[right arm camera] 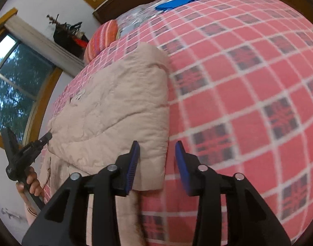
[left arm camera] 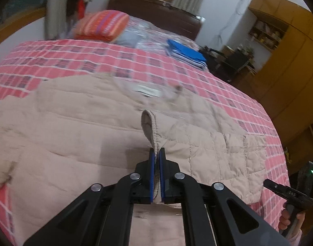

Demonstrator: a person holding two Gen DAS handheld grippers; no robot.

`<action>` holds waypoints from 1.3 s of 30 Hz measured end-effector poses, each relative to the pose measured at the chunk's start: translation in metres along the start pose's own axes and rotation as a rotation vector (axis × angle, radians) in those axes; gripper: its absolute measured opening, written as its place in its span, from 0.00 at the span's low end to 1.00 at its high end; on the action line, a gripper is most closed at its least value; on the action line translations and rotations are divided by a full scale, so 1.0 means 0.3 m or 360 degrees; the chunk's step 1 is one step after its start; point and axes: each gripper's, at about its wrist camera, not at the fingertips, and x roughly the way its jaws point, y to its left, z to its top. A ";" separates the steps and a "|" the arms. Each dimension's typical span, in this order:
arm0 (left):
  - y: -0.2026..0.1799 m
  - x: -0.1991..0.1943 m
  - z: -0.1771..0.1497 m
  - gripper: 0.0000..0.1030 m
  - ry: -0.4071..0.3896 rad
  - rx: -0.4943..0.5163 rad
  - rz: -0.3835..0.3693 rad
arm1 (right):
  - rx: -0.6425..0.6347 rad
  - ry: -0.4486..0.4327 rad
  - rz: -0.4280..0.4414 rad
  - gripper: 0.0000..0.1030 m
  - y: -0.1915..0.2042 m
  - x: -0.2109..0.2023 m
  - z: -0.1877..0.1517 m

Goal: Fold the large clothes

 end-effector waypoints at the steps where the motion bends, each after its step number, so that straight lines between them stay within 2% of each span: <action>1: 0.032 -0.009 0.005 0.04 -0.0012 -0.0007 0.0027 | -0.0011 0.0009 0.0014 0.38 0.017 0.013 0.003; 4: 0.089 -0.004 0.011 0.04 0.0002 -0.0017 0.0089 | -0.0055 0.0052 0.0035 0.37 0.076 0.058 0.008; 7: 0.142 0.037 0.006 0.04 0.0057 -0.0043 0.0120 | -0.0086 0.0084 -0.0021 0.29 0.118 0.101 0.002; 10: 0.183 0.088 -0.015 0.05 0.0126 -0.0046 0.0130 | -0.0069 0.0102 -0.0070 0.27 0.121 0.123 -0.001; 14: 0.226 0.143 -0.035 0.11 0.0185 -0.0076 0.0133 | -0.0039 0.0144 -0.0107 0.28 0.114 0.155 0.002; 18: 0.233 0.141 -0.041 0.17 0.0201 -0.0076 0.0112 | -0.0083 0.0139 -0.0174 0.29 0.133 0.159 0.005; 19: 0.237 0.126 -0.038 0.31 0.0202 -0.0089 0.0113 | -0.0104 0.0133 -0.0197 0.32 0.145 0.152 0.003; 20: 0.245 0.102 -0.032 0.50 0.0192 -0.0118 0.0101 | -0.0123 0.0116 -0.0223 0.32 0.160 0.136 0.003; 21: 0.250 0.079 -0.024 0.57 0.0169 -0.0145 0.0085 | -0.0140 0.0090 -0.0247 0.32 0.178 0.116 0.002; 24: 0.226 -0.010 -0.012 0.58 0.0075 -0.0122 0.0029 | -0.0189 0.0018 -0.0252 0.32 0.246 0.066 0.005; 28: 0.120 -0.045 -0.016 0.61 0.0112 -0.0008 -0.0078 | -0.0260 0.0015 -0.0252 0.37 0.321 0.059 -0.002; 31: 0.048 -0.009 -0.045 0.61 0.0155 0.0111 -0.0035 | -0.0309 -0.0047 -0.0435 0.37 0.361 0.054 -0.020; 34: 0.054 0.062 -0.067 0.61 0.0207 0.0128 0.0062 | -0.0352 -0.0135 -0.0449 0.37 0.395 0.016 -0.041; 37: 0.112 0.107 -0.072 0.61 0.0263 0.0064 0.0050 | -0.0424 -0.0024 -0.0343 0.37 0.438 0.046 -0.053; 39: 0.136 0.125 -0.080 0.61 0.0274 0.0045 0.0024 | -0.0414 0.0051 -0.0323 0.36 0.444 0.087 -0.052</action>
